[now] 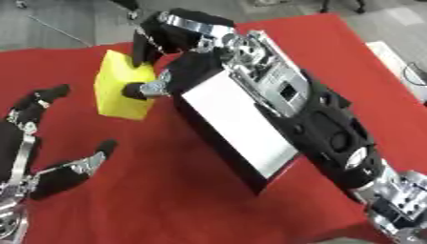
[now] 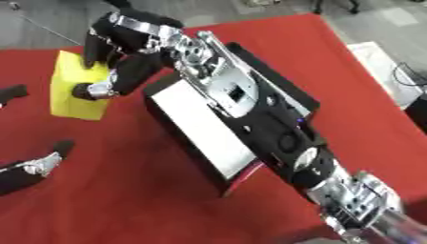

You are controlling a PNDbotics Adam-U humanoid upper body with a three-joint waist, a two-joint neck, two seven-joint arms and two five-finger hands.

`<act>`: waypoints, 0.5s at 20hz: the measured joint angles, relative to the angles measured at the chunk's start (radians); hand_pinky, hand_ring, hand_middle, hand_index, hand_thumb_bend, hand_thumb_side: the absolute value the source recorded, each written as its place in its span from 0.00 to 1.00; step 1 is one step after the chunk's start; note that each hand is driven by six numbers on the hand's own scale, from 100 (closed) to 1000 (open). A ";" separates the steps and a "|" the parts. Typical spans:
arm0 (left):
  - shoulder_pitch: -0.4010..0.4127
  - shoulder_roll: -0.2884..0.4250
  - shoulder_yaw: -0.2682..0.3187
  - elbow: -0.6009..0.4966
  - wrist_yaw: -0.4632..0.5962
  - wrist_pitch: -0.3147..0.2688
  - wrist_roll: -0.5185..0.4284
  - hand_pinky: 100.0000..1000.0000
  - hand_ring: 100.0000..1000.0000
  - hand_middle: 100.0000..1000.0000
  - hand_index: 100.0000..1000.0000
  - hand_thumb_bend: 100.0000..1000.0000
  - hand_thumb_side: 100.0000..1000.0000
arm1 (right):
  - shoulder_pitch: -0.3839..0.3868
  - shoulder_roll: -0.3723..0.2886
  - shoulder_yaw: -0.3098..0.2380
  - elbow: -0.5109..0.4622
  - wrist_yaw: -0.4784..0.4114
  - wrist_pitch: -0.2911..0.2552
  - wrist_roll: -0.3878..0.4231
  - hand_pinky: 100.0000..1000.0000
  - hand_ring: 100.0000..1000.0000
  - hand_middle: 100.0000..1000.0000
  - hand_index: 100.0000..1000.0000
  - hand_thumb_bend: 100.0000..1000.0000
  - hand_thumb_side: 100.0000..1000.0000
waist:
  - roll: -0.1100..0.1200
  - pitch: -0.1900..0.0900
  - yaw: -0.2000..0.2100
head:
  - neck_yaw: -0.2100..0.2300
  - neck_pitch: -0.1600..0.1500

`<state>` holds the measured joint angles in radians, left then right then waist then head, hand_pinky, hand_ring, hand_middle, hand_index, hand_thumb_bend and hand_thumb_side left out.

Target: Pick up the objects with one hand, pass them to the other hand, and then place them into the box on the other side of the table.

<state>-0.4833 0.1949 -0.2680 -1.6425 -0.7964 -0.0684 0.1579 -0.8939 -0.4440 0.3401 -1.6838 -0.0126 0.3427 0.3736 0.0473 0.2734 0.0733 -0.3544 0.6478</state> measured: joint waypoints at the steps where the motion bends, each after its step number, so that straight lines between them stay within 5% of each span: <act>1: 0.010 0.009 0.005 -0.001 0.001 0.003 0.003 0.83 0.84 0.73 0.89 0.48 0.43 | 0.006 -0.007 -0.003 -0.003 -0.001 -0.002 -0.003 0.69 0.60 0.32 0.42 0.29 0.00 | 0.000 -0.001 -0.005 | -0.002 0.000; 10: 0.115 0.140 0.070 -0.051 0.035 0.037 0.036 0.82 0.83 0.72 0.88 0.47 0.41 | 0.088 -0.117 -0.064 -0.040 -0.028 -0.018 -0.068 0.70 0.60 0.33 0.42 0.29 0.00 | 0.001 -0.012 -0.052 | -0.038 0.019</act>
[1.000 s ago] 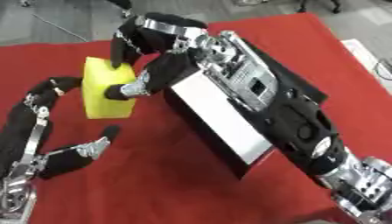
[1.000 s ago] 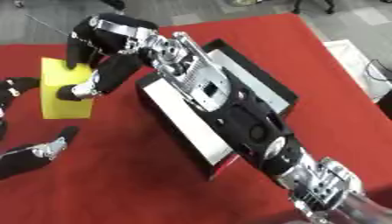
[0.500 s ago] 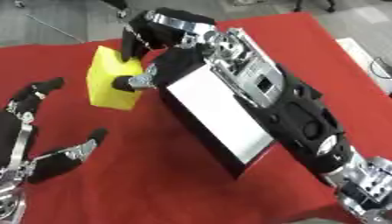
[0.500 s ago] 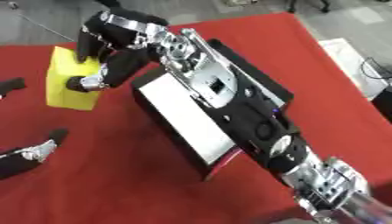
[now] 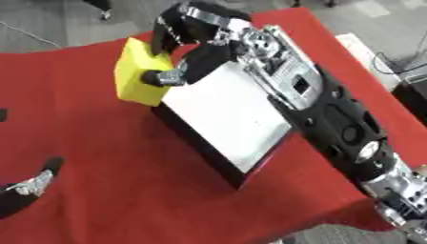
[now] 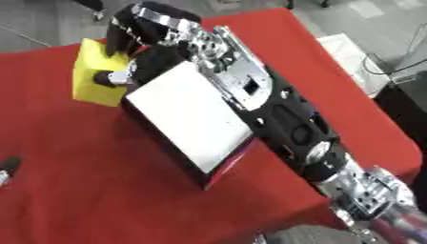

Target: Pick up the objects with one hand, pass them to the other hand, and then place them into the box on the other side of the table.

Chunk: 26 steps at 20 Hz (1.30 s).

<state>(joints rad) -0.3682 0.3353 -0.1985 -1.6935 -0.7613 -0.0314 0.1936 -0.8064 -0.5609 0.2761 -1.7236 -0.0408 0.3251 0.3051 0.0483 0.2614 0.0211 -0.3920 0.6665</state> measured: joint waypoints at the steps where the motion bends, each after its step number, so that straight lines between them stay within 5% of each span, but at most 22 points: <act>1: 0.008 0.012 0.009 -0.009 0.008 0.005 0.005 0.82 0.83 0.72 0.87 0.46 0.41 | 0.013 -0.014 -0.010 -0.004 -0.008 0.000 -0.011 0.69 0.60 0.33 0.42 0.29 0.00 | 0.001 0.000 -0.002 | -0.004 0.001; 8: 0.045 0.065 0.065 -0.070 0.082 0.043 0.050 0.82 0.82 0.71 0.85 0.24 0.44 | 0.131 -0.122 -0.103 -0.012 -0.082 0.009 -0.085 0.70 0.61 0.33 0.43 0.28 0.00 | 0.012 0.000 -0.008 | -0.048 0.008; 20: 0.055 0.070 0.129 -0.101 0.172 0.070 0.149 0.83 0.82 0.71 0.83 0.24 0.46 | 0.244 -0.231 -0.203 0.050 -0.159 -0.022 -0.113 0.70 0.62 0.37 0.47 0.29 0.00 | 0.030 0.000 0.003 | -0.043 -0.010; 24: 0.055 0.069 0.135 -0.105 0.182 0.073 0.162 0.83 0.82 0.71 0.83 0.24 0.46 | 0.245 -0.234 -0.204 0.103 -0.137 -0.052 -0.084 0.75 0.74 0.56 0.63 0.41 0.00 | 0.034 0.000 0.011 | -0.042 -0.016; 26: 0.055 0.069 0.140 -0.108 0.186 0.074 0.167 0.83 0.82 0.71 0.83 0.24 0.46 | 0.246 -0.235 -0.206 0.130 -0.105 -0.081 -0.065 0.78 0.80 0.70 0.73 0.59 0.00 | 0.036 0.000 0.013 | -0.041 -0.019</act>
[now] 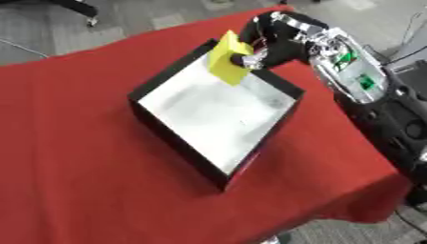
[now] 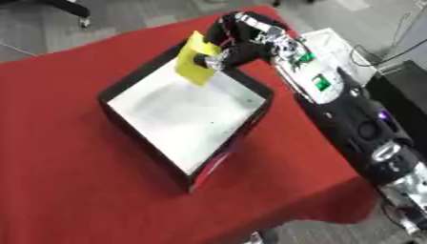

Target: Pick up the objects with one hand, pass them to the other hand, and then place them into the box on the other side of the table.

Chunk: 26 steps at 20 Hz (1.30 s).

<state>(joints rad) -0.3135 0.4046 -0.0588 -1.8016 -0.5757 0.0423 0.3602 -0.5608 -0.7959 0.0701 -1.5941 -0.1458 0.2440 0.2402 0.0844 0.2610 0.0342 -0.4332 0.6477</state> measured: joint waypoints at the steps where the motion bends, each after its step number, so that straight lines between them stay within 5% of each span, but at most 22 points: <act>1: 0.000 0.000 0.001 0.000 0.003 0.001 0.002 0.83 0.82 0.71 0.83 0.24 0.46 | 0.003 0.000 -0.001 0.011 0.017 -0.018 0.011 0.79 0.82 0.72 0.76 0.63 0.00 | 0.000 0.000 0.001 | 0.001 0.000; 6: -0.001 0.000 0.007 0.000 0.011 0.006 0.009 0.83 0.82 0.71 0.83 0.24 0.46 | 0.015 0.000 -0.014 0.046 0.097 -0.106 0.056 0.80 0.86 0.84 0.82 0.73 0.08 | 0.000 0.000 0.002 | 0.012 -0.001; 13: -0.002 0.000 0.009 0.000 0.012 0.009 0.015 0.83 0.82 0.70 0.83 0.24 0.46 | 0.026 -0.001 -0.035 0.059 0.142 -0.145 0.048 0.80 0.86 0.84 0.81 0.70 0.07 | 0.000 0.000 0.002 | 0.016 -0.004; 17: -0.003 0.000 0.017 -0.001 0.013 0.014 0.019 0.82 0.82 0.70 0.83 0.19 0.43 | 0.025 -0.001 -0.055 0.032 0.127 -0.145 0.007 0.81 0.87 0.84 0.81 0.57 0.31 | 0.000 0.000 0.002 | 0.034 -0.004; 26: -0.025 0.048 0.046 -0.012 0.066 0.054 0.029 0.85 0.82 0.70 0.84 0.08 0.47 | 0.007 -0.021 -0.133 -0.148 -0.119 -0.144 -0.217 0.81 0.86 0.82 0.80 0.58 0.27 | 0.004 0.001 0.007 | 0.207 -0.018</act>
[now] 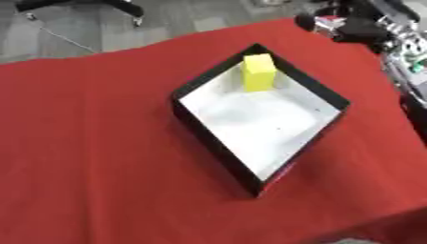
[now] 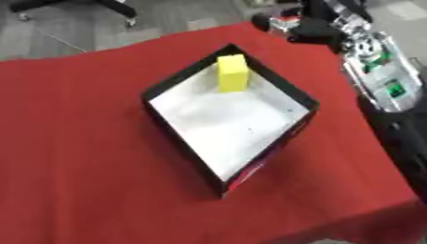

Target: Pick up the objects with one hand, pass them to the other hand, and then place them into the box on the other side of the table.

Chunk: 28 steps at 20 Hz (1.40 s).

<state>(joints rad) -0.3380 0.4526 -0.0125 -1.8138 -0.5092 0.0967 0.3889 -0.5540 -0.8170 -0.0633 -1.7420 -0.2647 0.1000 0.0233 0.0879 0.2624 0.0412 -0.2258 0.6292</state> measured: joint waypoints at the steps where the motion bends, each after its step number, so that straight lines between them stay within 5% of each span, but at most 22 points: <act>1: -0.004 0.013 0.003 0.000 0.017 0.007 -0.004 0.85 0.83 0.71 0.84 0.05 0.49 | 0.000 -0.001 -0.007 -0.018 -0.016 -0.004 -0.021 0.81 0.86 0.82 0.80 0.58 0.27 | 0.000 0.000 0.000 | 0.018 -0.002; 8: -0.050 0.130 0.023 0.020 0.152 0.060 -0.062 0.86 0.84 0.72 0.85 0.00 0.49 | 0.019 -0.008 -0.035 -0.090 -0.081 -0.015 -0.125 0.81 0.85 0.81 0.80 0.59 0.27 | 0.001 0.000 -0.001 | 0.125 -0.013; 16: -0.100 0.278 0.019 0.118 0.284 0.103 -0.213 0.90 0.89 0.77 0.90 0.00 0.61 | 0.036 -0.008 -0.049 -0.095 -0.089 -0.019 -0.160 0.81 0.86 0.83 0.80 0.59 0.27 | 0.004 0.006 -0.004 | 0.199 -0.016; 28: -0.189 0.415 -0.004 0.337 0.315 0.089 -0.619 0.91 0.90 0.80 0.89 0.28 0.59 | 0.057 -0.008 -0.060 -0.094 -0.072 -0.014 -0.166 0.81 0.86 0.83 0.80 0.59 0.27 | 0.009 0.014 -0.013 | 0.284 -0.018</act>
<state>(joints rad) -0.5271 0.8675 -0.0162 -1.4772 -0.1939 0.1861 -0.2300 -0.4969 -0.8249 -0.1238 -1.8358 -0.3364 0.0859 -0.1422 0.0967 0.2769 0.0286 0.0586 0.6117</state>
